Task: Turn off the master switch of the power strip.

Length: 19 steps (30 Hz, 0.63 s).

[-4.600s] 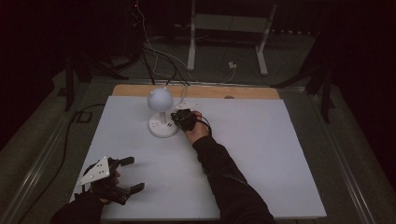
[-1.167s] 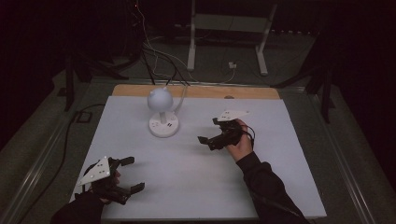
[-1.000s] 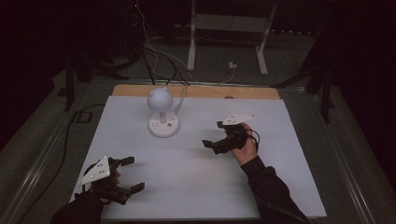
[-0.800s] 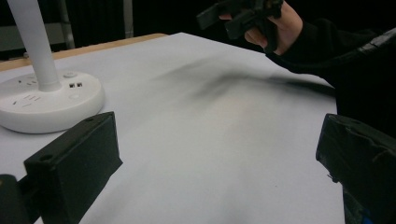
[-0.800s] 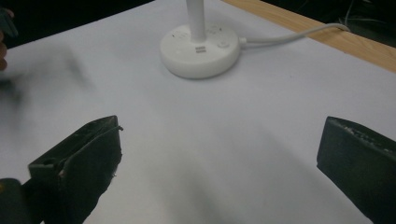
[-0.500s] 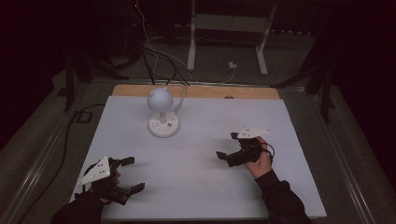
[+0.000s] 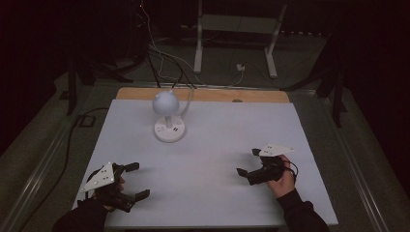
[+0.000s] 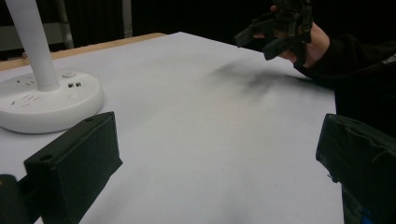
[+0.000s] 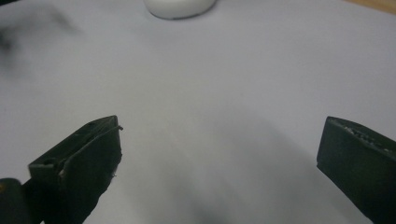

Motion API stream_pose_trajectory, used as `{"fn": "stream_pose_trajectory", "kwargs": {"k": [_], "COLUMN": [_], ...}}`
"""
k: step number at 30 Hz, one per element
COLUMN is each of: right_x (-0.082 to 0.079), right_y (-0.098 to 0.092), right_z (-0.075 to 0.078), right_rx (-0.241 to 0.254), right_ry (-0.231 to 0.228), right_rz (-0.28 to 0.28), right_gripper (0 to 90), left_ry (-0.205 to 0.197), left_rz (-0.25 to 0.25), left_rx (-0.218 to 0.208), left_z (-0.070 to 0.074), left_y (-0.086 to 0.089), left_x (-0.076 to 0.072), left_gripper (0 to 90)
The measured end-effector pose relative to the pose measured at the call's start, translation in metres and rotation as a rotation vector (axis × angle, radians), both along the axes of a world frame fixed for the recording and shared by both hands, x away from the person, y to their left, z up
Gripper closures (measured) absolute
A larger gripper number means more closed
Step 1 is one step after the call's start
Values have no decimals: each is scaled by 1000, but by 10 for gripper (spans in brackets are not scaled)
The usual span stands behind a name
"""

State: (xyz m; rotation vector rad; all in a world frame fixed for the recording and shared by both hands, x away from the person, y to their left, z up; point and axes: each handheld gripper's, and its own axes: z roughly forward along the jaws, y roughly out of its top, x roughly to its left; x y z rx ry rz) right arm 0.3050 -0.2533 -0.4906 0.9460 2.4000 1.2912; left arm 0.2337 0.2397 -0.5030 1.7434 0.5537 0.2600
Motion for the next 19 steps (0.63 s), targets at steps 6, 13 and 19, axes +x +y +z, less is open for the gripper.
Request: {"fn": "stream_pose_trajectory", "kwargs": {"k": [6,13,19], "right_x": [-15,-31,-33], "right_y": [-15,-29,-32], "right_z": [-8,-18,-21], "right_rx": [-9,1,11], "right_ry": [10,32,16], "right_rz": [-27,-27,-25], "right_gripper": [1,1,1], "left_ry": [-1,2,3], "left_rz": [-2,-1,-2], "left_rx": [0,0,1], "left_z": [0,0,0], "left_y": [0,0,-1], "left_x": [0,0,1], "left_gripper": [2,2,2]}}
